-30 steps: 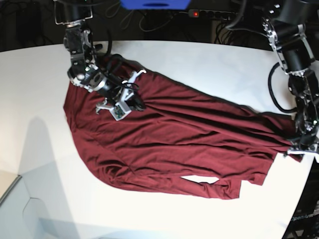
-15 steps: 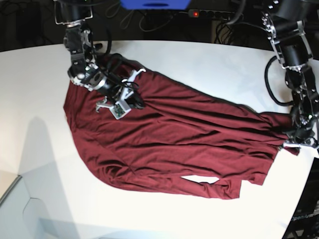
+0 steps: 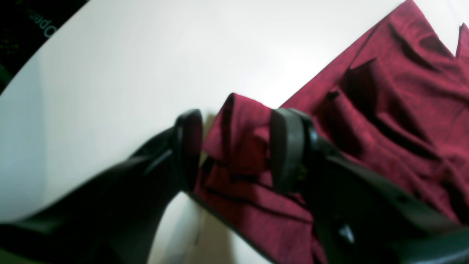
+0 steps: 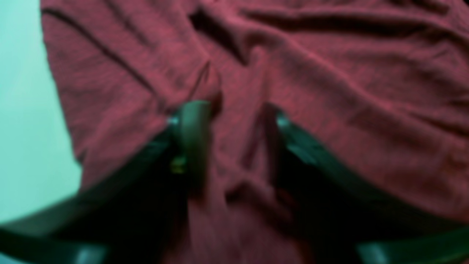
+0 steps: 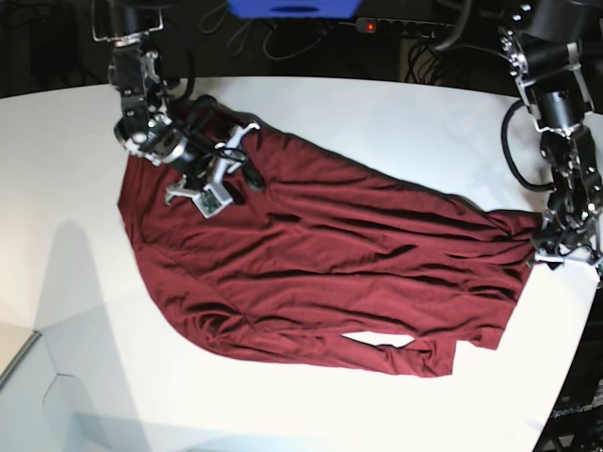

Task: Layout the t-shirt on the table in an organized manner, then fold the t-shirt properly
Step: 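Pull the held corner with the right gripper away from the left gripper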

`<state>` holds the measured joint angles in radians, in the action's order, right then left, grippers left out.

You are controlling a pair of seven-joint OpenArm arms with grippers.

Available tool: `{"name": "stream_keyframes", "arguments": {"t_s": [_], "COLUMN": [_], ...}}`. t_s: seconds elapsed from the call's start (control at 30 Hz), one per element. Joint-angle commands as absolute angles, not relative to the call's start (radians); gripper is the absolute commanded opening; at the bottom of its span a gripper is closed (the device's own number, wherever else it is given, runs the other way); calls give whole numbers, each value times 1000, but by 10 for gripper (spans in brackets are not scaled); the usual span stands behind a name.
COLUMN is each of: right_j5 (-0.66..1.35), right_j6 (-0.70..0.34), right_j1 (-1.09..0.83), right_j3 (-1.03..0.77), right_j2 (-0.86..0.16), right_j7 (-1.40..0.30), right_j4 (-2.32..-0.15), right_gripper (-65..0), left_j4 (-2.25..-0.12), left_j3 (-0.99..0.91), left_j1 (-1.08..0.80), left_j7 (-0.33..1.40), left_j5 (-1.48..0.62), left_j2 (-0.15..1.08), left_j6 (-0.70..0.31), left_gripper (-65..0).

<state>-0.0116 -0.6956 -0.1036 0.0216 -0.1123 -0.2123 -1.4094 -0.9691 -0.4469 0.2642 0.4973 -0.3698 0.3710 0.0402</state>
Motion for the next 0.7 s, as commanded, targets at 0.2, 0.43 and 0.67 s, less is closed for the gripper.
{"name": "stream_keyframes", "arguments": {"t_s": [0.2, 0.43, 0.67], "right_j5": [12, 13, 13], "right_j6": [-698, -698, -698], "right_j1": [-216, -363, -433], "right_j3": [-159, -260, -318], "right_j2": [-73, -38, -35], "right_j7": [-183, -183, -183], "right_j4": [-1639, -1739, -1699], "right_gripper": [-258, -258, -255], "left_j4": [-1078, -1191, -1012], "left_j3": [-453, -447, -447], "left_j1": [255, 173, 200], "left_j7": [481, 475, 458], "left_j5": [-381, -375, -375], "left_j2": [392, 384, 384], "left_j6": [38, 38, 38], "left_gripper": [-353, -353, -353]}}
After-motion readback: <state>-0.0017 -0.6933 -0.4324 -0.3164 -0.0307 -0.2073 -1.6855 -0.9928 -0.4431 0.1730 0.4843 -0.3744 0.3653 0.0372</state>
